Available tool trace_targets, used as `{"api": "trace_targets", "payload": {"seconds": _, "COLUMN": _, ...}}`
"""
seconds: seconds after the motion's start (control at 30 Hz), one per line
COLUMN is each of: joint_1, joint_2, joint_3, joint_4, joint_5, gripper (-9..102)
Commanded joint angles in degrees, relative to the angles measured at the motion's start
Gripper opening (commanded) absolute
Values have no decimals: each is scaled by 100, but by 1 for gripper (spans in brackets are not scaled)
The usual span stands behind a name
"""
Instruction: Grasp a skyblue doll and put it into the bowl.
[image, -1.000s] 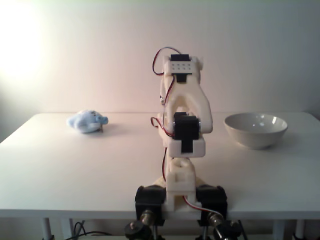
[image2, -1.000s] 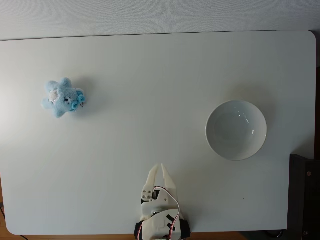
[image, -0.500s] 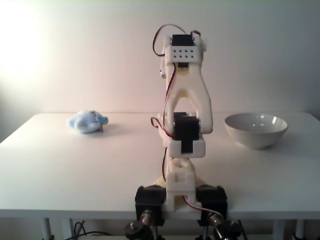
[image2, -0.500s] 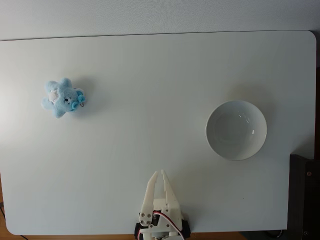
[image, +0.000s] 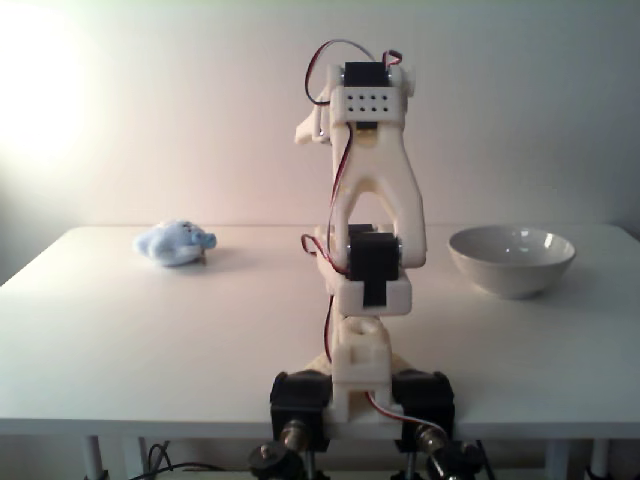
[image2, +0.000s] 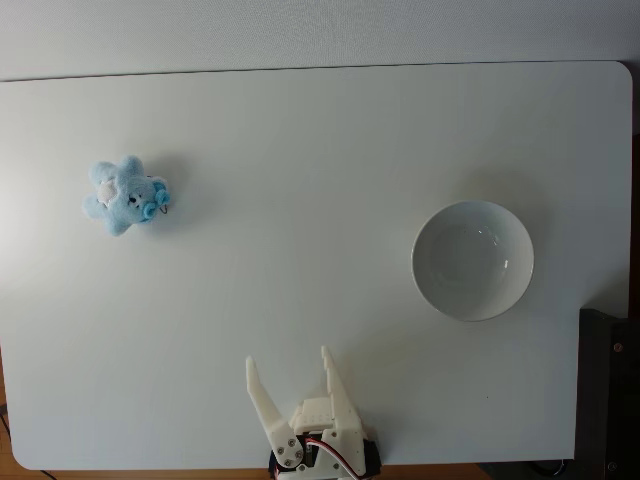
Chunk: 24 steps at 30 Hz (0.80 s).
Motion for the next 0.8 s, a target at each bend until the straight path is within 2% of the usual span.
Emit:
{"api": "trace_targets", "payload": {"seconds": 0.0, "joint_1": -193, "joint_2": 1705, "joint_3": 0, "joint_4": -88, "joint_5": -53, "gripper": 52}}
{"api": "trace_targets", "payload": {"seconds": 0.23, "joint_1": -378, "joint_2": 1670, "joint_3": 53, "joint_4": -79, "joint_5": -844, "gripper": 70}}
{"api": "trace_targets", "payload": {"seconds": 0.4, "joint_1": -378, "joint_2": 1354, "joint_3": -26, "joint_4": -79, "joint_5": -861, "gripper": 78}}
{"api": "trace_targets", "payload": {"seconds": 0.57, "joint_1": -387, "joint_2": -97, "joint_3": -712, "joint_4": -79, "joint_5": -853, "gripper": 80}}
{"api": "trace_targets", "payload": {"seconds": 0.77, "joint_1": -387, "joint_2": -2769, "joint_3": -2672, "joint_4": -79, "joint_5": -826, "gripper": 80}}
